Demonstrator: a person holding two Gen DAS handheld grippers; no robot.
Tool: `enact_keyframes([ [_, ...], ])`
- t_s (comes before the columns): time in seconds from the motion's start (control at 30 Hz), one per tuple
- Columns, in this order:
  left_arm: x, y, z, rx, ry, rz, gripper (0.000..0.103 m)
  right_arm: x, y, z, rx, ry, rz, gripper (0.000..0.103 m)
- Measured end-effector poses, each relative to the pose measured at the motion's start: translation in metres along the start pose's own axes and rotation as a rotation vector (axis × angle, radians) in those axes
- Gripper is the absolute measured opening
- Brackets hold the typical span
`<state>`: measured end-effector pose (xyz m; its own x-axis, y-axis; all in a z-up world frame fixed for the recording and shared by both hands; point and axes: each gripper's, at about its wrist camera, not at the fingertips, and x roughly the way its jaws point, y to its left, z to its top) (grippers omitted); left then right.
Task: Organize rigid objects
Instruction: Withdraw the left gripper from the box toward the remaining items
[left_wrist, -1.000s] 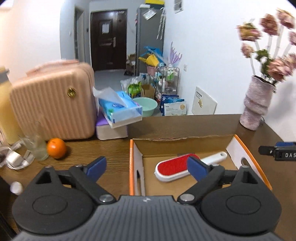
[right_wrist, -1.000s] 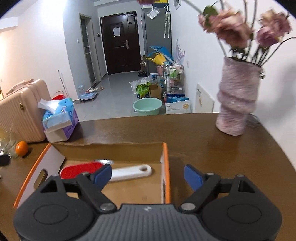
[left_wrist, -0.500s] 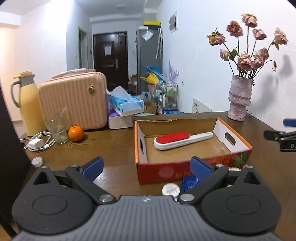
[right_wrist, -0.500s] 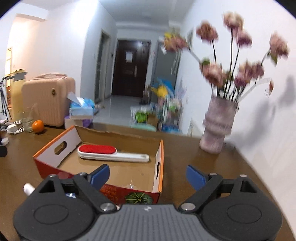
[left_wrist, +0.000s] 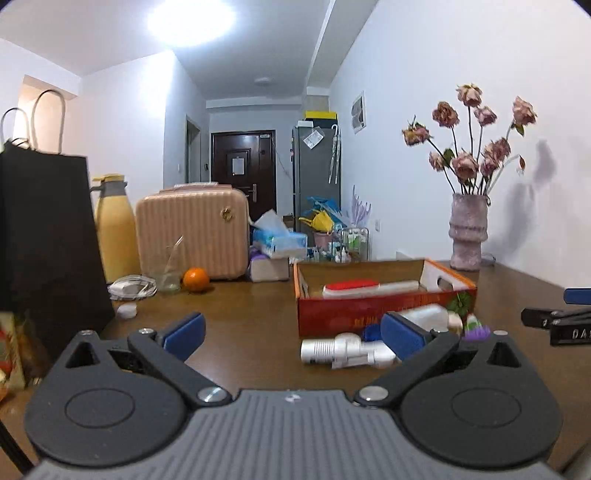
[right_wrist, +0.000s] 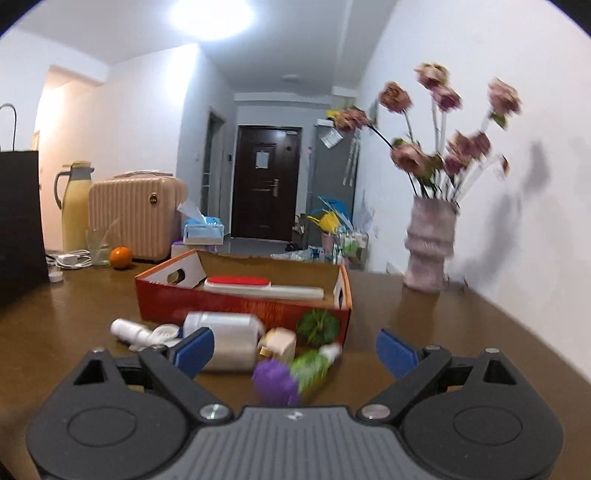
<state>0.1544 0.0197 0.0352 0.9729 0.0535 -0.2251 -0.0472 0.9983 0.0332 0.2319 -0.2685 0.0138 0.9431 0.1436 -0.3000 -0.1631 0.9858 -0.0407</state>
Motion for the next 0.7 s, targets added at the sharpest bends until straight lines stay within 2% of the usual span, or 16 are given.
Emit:
enact_keyframes([
  [0.2,-0.021,0.007,-0.027,-0.048,0.061,-0.045,0.103,-0.039,0.007,-0.045,0.113,0.036,-0.006,0.095],
  [0.33,-0.016,-0.001,-0.039,-0.011,0.086,-0.079,0.103,-0.057,0.013,-0.066,0.057,0.059,-0.056,0.095],
  [0.5,-0.007,-0.005,-0.053,-0.024,0.136,-0.09,0.103,-0.07,0.012,-0.071,0.019,0.075,-0.082,0.095],
  [0.7,0.006,-0.009,-0.058,-0.004,0.159,-0.108,0.103,-0.059,0.006,-0.069,0.032,0.091,-0.095,0.095],
])
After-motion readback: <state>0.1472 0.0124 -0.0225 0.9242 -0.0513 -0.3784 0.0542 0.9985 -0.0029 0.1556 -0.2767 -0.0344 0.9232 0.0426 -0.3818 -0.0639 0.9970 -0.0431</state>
